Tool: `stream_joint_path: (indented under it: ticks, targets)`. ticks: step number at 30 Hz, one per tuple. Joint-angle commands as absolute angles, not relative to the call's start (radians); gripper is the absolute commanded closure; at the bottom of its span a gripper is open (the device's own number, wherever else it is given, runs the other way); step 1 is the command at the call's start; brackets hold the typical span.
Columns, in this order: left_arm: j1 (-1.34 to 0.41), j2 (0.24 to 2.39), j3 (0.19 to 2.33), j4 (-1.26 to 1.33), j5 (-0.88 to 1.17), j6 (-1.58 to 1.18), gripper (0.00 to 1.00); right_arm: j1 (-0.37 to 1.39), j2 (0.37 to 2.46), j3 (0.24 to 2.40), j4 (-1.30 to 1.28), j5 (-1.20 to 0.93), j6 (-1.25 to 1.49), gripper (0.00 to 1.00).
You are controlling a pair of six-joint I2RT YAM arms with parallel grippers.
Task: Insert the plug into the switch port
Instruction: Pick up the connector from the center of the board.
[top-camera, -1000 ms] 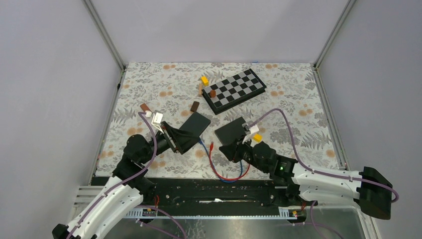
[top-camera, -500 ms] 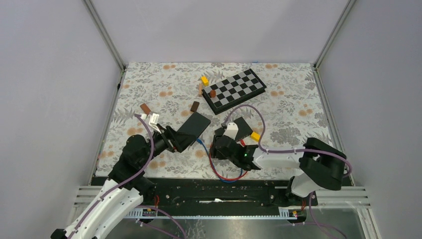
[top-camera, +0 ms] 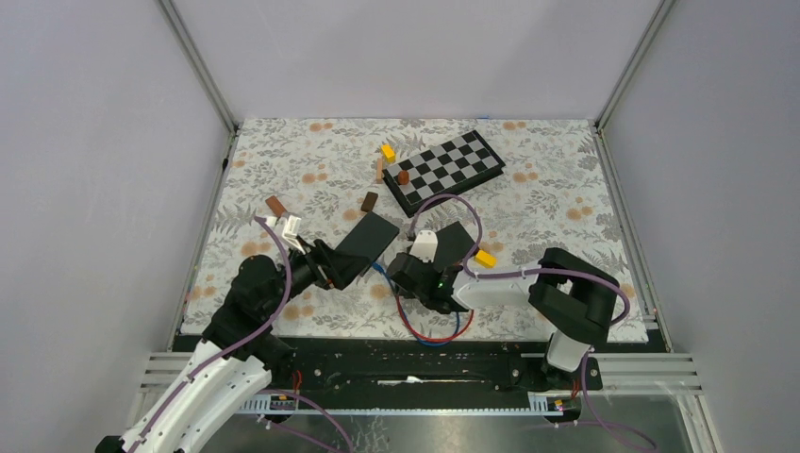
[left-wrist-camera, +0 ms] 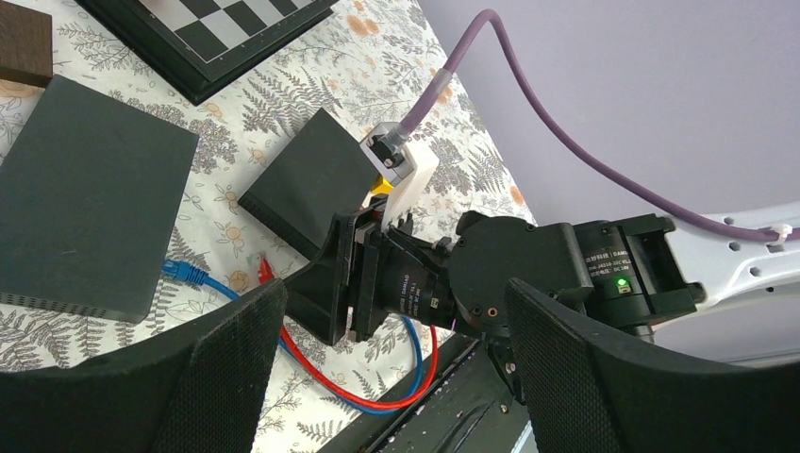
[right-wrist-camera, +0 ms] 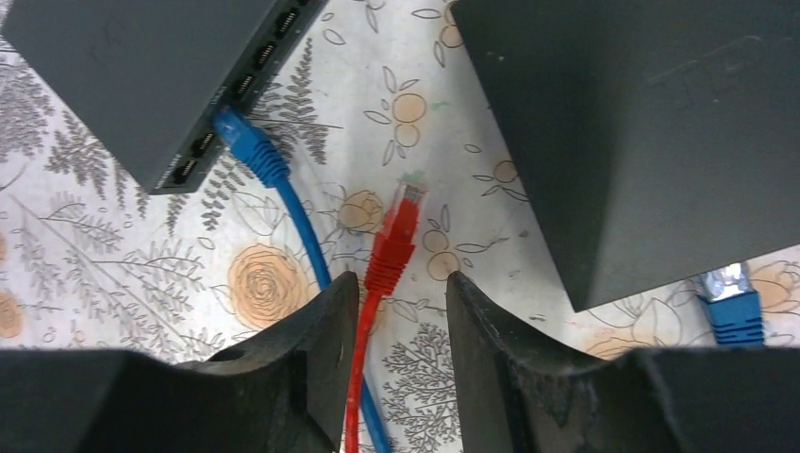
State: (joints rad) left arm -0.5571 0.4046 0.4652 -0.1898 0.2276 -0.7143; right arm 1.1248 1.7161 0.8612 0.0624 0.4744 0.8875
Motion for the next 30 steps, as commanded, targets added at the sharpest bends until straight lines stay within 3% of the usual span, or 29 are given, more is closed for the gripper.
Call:
stream_joint_path:
  ticks: [1,11,24,30]
  targets:
    - [-0.555,0.388,0.503,-0.165,0.211,-0.695,0.13,1.121,1.722,0.9,0.007,0.566,0.894,0.55]
    - [-0.555,0.402,0.497,-0.152,0.215,-0.69,0.13,1.151,1.84,1.068,-0.138,0.529,0.785,0.54]
    - [-0.555,0.427,0.5,-0.14,0.221,-0.691,0.13,1.176,1.706,0.913,-0.121,0.522,0.799,0.99]
    - [-0.555,0.435,0.5,-0.105,0.221,-0.716,0.13,1.164,1.401,0.648,0.23,0.463,0.703,1.0]
